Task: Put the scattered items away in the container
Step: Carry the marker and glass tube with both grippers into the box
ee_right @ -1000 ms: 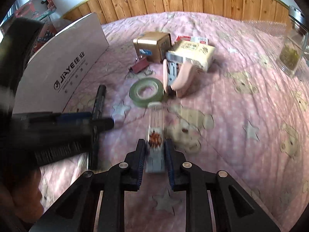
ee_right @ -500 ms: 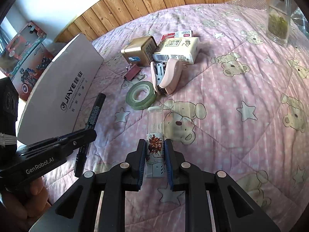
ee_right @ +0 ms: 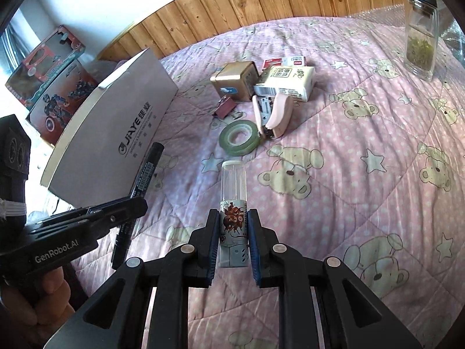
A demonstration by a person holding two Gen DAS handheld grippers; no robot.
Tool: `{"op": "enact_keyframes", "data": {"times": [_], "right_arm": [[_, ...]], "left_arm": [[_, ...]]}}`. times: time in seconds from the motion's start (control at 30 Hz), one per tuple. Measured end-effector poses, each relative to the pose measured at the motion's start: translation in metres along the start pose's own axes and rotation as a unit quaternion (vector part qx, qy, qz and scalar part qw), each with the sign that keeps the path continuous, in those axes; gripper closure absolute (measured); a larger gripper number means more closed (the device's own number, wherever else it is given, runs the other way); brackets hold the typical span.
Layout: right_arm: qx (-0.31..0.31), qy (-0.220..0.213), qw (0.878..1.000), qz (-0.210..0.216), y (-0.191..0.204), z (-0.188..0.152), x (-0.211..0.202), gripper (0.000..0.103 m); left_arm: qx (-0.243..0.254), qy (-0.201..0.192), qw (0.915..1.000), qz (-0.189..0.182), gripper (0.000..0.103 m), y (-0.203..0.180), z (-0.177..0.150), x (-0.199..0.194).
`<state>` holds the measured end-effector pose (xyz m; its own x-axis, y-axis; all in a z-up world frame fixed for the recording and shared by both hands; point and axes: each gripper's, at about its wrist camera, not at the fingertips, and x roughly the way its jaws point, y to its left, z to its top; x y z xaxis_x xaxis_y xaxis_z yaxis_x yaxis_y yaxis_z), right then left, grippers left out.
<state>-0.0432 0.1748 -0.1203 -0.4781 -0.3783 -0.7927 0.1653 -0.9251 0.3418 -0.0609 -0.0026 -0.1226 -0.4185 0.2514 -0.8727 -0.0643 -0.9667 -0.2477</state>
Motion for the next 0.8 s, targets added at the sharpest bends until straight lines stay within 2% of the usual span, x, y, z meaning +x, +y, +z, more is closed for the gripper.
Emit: {"op": "enact_keyframes", "data": {"times": [0.47, 0.8], "right_arm": [[-0.042, 0.005, 0.999, 0.006, 0.028, -0.023, -0.022, 0.083], [-0.083, -0.003, 0.996, 0.022, 0.064, -0.029, -0.045, 0.083]], "left_arm": [[-0.004, -0.035, 0.9993, -0.012, 0.090, 0.009, -0.012, -0.045], [-0.016, -0.059, 0.9978, -0.027, 0.090, 0.021, -0.022, -0.075]]}}
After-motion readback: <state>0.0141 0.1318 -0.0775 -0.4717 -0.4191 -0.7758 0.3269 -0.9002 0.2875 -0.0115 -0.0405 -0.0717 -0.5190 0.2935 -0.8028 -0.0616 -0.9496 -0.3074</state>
